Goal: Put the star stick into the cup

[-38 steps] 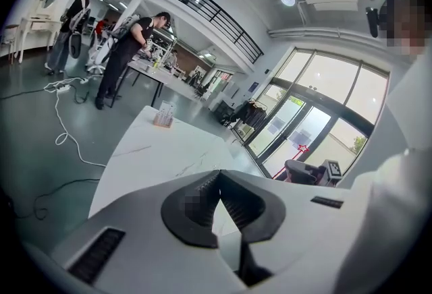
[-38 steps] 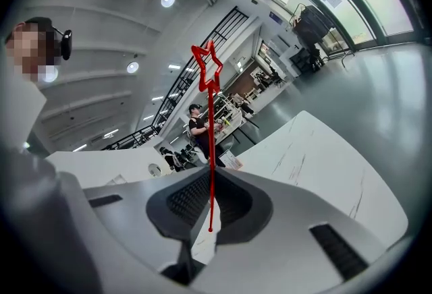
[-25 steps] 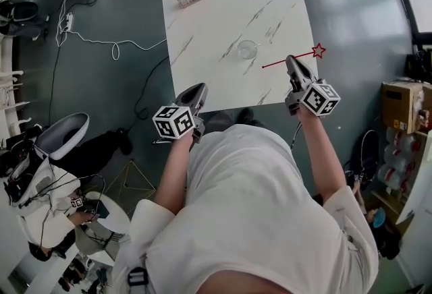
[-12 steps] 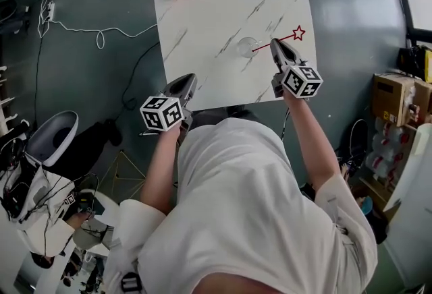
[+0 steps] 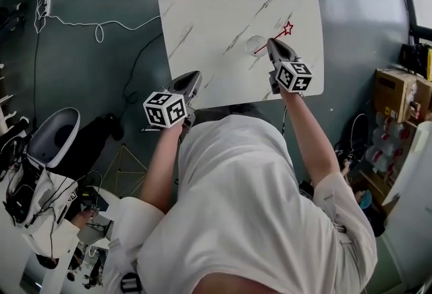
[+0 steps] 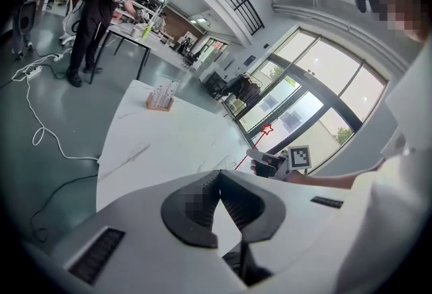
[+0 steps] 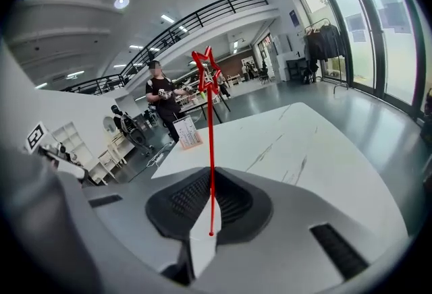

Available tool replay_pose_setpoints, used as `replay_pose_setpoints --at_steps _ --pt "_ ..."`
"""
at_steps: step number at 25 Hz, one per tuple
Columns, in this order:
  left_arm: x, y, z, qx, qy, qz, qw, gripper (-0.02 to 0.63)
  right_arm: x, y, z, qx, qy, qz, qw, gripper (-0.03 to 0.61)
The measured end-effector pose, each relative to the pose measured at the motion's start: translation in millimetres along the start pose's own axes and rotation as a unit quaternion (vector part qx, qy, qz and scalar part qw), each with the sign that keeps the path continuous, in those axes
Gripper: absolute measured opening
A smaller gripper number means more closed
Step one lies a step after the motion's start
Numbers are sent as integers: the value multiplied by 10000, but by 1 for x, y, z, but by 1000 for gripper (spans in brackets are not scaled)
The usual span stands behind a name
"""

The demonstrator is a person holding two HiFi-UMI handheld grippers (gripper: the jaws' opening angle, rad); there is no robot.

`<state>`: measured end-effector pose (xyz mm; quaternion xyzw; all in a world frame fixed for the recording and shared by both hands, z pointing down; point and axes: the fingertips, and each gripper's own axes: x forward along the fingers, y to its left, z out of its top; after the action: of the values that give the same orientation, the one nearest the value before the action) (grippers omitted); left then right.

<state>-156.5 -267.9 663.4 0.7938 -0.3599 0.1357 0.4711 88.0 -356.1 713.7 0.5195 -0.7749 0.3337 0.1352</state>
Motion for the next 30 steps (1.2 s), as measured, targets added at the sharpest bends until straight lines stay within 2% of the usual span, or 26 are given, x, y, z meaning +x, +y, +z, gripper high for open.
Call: replay_pose_setpoints --at_steps 9,12,23,30 --pt "12 9 3 71 181 -180 9997 14 9 -1 -22 -52 410 -112 9991 35" --pt "15 8 3 60 170 -255 9995 14 4 0 -21 -101 463 -160 9987 84" --pt "24 -9 0 169 151 -480 9986 14 -36 0 6 -222 214 -324 9990 89" --pt "26 -24 0 404 140 -448 9981 14 -55 5 20 -366 47 -172 9992 66"
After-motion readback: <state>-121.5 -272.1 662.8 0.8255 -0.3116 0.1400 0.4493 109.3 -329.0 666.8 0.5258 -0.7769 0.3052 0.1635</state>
